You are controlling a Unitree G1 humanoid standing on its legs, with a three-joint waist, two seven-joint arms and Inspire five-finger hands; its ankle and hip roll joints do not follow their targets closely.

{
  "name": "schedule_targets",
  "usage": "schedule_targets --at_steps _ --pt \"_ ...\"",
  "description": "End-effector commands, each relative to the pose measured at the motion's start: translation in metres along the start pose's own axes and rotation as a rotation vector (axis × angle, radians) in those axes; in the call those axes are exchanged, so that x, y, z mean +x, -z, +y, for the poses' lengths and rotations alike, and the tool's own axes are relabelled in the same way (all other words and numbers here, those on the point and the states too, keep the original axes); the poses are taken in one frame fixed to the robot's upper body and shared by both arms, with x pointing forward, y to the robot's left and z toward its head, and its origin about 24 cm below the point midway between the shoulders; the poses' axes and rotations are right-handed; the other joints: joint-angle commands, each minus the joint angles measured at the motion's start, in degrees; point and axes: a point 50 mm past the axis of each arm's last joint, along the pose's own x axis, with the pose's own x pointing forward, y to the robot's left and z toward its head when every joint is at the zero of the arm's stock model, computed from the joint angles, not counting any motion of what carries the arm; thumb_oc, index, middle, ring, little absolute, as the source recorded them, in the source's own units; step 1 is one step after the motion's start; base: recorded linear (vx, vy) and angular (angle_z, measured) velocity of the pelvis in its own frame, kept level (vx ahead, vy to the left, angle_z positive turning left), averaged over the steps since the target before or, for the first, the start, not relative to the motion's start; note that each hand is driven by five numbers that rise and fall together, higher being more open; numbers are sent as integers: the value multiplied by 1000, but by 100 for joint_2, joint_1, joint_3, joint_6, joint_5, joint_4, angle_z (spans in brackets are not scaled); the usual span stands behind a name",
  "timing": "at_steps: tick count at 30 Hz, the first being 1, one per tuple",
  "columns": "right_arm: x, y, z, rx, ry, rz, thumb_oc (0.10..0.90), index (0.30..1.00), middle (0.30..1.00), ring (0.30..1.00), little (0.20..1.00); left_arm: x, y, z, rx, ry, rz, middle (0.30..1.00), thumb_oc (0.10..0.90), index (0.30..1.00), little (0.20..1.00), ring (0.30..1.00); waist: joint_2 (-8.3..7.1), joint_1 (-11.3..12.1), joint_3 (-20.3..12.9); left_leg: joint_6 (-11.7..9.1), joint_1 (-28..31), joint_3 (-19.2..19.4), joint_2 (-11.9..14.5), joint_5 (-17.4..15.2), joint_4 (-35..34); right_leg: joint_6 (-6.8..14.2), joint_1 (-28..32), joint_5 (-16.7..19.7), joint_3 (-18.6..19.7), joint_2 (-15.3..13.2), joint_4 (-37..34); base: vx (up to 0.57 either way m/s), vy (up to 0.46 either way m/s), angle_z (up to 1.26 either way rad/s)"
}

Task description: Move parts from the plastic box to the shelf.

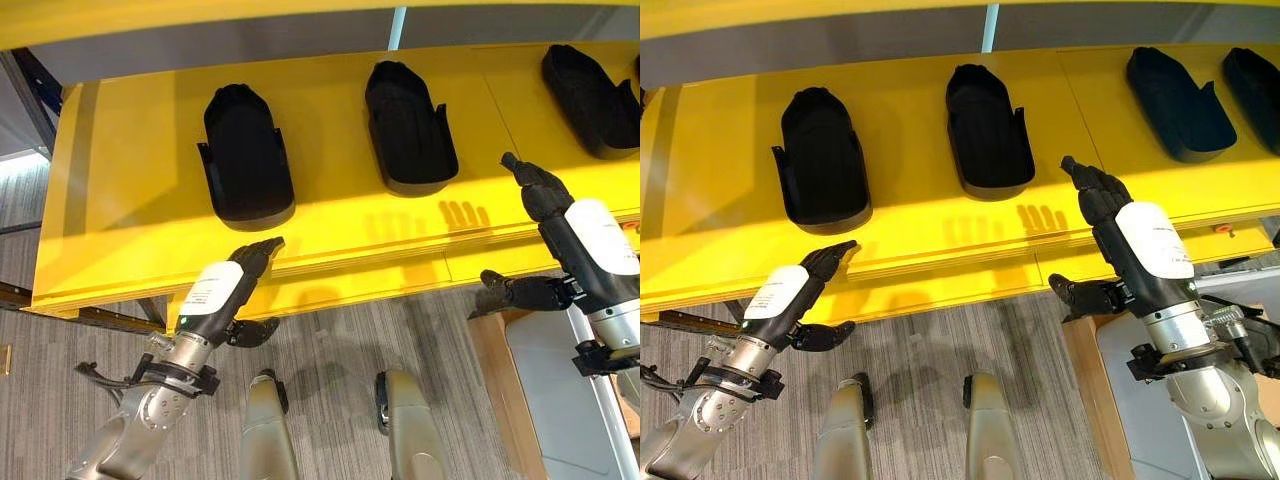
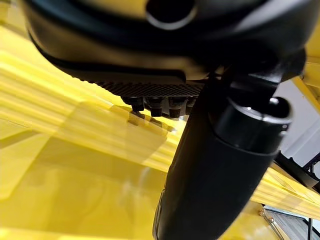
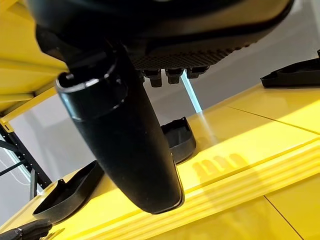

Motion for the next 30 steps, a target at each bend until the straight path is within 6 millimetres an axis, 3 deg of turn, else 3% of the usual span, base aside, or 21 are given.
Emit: schedule_targets --at_steps 1,30 --pt "20 -14 -25 -17 195 -123 900 1000 1000 1000 1000 17 -20 24 -5 -165 -127 1000 900 1000 1000 1000 5 -63 -143 227 102 1 169 -225 193 -313 432 -183 -40 -34 -272 0 0 0" --pt "25 -9 -17 14 169 -96 900 1000 1000 1000 1000 30 -3 34 74 -229 -49 1000 900 1000 1000 1000 12 -101 -186 205 107 31 185 -219 186 -342 363 -184 25 5 -227 0 0 0"
